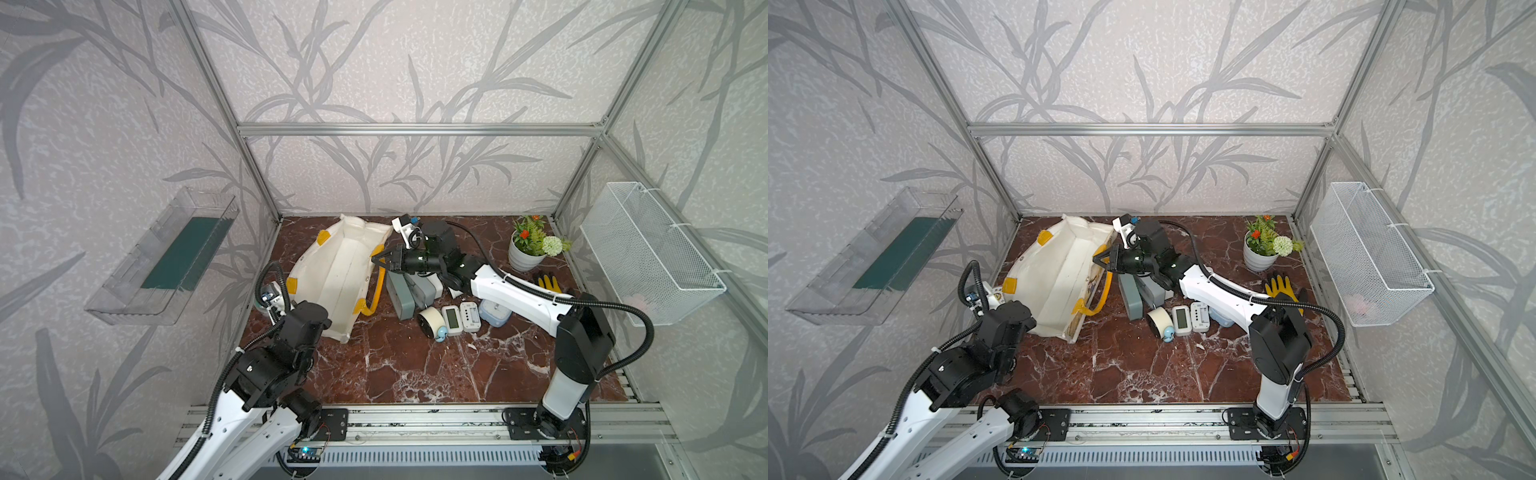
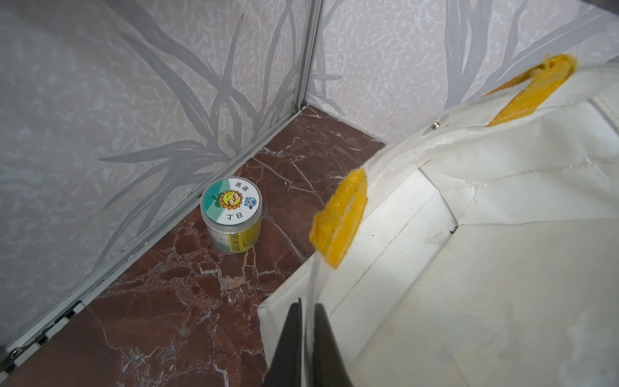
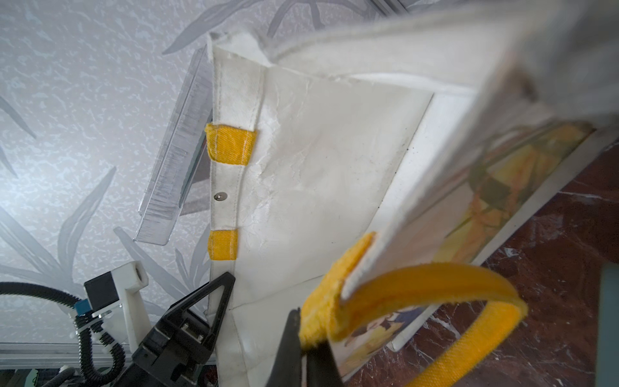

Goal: Take the alarm clock out of the canvas bag
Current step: Place the canvas bag at the center of the board.

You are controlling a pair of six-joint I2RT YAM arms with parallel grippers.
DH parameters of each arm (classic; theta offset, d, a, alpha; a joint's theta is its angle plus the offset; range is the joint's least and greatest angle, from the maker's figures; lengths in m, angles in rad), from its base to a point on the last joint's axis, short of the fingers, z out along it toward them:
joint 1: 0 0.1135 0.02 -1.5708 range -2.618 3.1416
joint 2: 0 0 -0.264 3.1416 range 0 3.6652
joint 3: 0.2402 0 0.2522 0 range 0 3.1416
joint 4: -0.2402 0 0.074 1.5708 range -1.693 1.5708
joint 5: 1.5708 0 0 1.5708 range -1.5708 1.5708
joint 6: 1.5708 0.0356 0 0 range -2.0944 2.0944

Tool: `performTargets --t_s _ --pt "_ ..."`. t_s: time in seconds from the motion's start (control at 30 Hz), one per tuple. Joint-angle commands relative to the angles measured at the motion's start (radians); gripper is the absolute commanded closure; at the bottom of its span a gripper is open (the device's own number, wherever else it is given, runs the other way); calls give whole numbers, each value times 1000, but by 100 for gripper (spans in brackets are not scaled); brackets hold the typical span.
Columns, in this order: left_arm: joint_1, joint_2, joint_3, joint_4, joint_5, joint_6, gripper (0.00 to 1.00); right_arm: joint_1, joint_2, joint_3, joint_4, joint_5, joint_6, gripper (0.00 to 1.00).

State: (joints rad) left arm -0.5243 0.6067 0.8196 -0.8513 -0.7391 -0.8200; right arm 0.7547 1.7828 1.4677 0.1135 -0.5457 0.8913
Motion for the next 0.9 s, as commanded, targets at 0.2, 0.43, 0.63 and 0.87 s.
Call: performTargets --t_s 0.2,0.43,0.63,0.87 --pt "251 164 82 131 332 101 100 -54 118 166 -23 -16 -37 100" --pt "380 333 143 228 521 182 100 -109 225 241 -44 -10 -41 100" --pt "437 440 180 280 611 199 100 -141 309 323 -93 -13 -65 100" --pt "456 495 199 293 687 204 94 -160 368 396 -159 9 -92 100"
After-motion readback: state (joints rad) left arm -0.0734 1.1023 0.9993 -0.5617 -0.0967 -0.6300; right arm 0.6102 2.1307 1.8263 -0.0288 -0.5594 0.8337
